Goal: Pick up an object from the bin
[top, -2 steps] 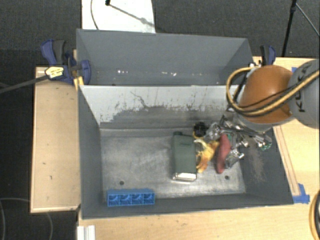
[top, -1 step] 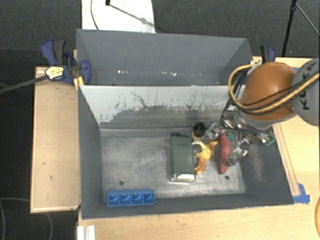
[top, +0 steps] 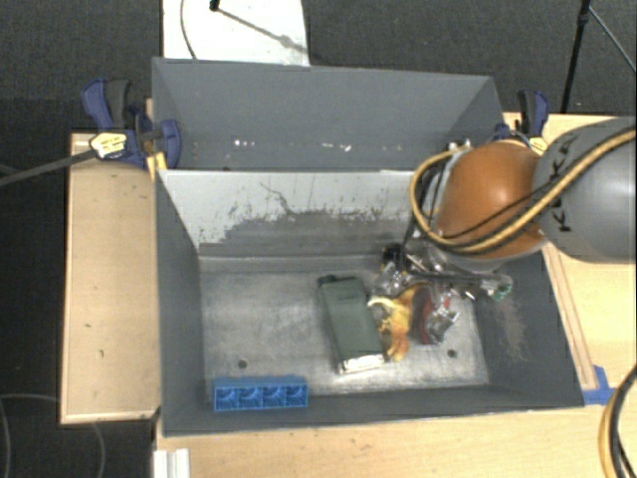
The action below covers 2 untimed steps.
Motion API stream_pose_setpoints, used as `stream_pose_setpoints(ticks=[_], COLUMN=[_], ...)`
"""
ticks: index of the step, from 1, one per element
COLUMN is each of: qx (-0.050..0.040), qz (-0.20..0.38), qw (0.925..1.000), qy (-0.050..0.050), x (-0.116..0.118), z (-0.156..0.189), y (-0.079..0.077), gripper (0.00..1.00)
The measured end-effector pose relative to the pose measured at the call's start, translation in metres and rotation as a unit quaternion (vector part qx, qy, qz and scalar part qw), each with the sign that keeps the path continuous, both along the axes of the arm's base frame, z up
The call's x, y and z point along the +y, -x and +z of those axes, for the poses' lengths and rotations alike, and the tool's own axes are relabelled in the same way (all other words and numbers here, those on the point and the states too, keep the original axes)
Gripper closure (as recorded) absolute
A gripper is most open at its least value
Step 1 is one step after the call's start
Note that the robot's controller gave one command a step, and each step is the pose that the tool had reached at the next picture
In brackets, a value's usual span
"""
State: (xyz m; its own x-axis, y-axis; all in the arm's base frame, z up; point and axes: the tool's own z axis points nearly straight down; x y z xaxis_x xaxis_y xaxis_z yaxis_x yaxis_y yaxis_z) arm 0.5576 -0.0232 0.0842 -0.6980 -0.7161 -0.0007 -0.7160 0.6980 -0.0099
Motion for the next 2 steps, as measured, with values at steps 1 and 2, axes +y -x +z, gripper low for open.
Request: stream_pose_setpoints(ticks=[1, 2], qx=[-0.0113, -0.0113], qz=[0.133, 0.133], qw=[0.9911, 0.9911], qy=[-0.006, -0.006], x=[0.0249, 0.0249], z=[-0.0058, -0.0058], y=[-0.0073, -0.0073], gripper=[1.0, 1.0])
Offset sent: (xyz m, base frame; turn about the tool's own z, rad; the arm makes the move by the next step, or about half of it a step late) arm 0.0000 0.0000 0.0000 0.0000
